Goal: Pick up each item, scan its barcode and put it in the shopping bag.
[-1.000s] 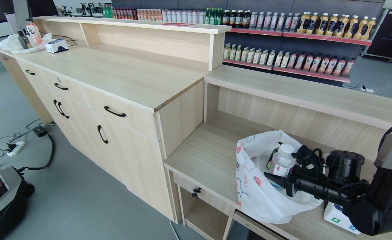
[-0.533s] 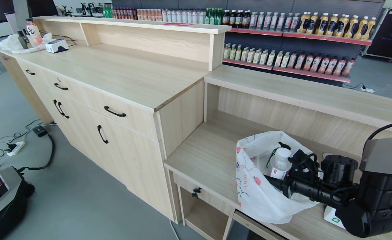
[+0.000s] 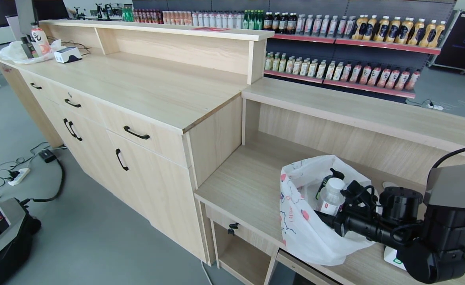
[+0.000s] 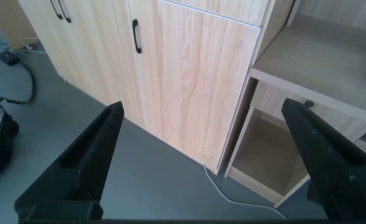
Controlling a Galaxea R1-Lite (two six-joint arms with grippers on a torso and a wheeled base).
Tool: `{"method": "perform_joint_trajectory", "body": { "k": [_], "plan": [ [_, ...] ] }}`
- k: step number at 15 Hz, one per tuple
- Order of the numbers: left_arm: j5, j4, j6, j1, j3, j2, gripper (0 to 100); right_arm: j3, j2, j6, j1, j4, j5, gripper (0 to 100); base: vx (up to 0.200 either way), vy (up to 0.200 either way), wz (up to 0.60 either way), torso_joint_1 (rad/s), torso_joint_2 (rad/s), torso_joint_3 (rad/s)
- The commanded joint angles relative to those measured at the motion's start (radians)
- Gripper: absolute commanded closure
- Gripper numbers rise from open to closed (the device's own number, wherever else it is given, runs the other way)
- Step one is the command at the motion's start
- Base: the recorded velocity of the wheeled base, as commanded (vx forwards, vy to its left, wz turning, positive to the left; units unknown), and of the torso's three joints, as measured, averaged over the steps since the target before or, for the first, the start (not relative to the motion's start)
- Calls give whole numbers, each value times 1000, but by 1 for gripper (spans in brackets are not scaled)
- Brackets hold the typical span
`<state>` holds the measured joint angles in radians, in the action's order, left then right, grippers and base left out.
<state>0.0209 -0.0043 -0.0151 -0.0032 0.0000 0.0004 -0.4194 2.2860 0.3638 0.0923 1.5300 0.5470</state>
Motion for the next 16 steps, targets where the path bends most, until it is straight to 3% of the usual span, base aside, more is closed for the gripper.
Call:
{"method": "perform_joint_trajectory", "body": {
  "k": [1, 10, 11, 16],
  "plan": [
    [1, 0, 0, 0, 0, 0, 0, 1, 10, 4, -2, -8, -1, 100, 0, 0, 0, 0, 0, 0],
    [1, 0, 0, 0, 0, 0, 0, 4, 6, 14, -8, -16, -1, 100, 0, 0, 0, 0, 0, 0],
    [1, 0, 0, 0, 0, 0, 0, 5, 4, 14, -8, -22, -1, 0, 0, 0, 0, 0, 0, 0],
    [1, 0, 0, 0, 0, 0, 0, 5, -28, 7, 0, -39, -1, 0, 0, 0, 0, 0, 0, 0]
  ]
}}
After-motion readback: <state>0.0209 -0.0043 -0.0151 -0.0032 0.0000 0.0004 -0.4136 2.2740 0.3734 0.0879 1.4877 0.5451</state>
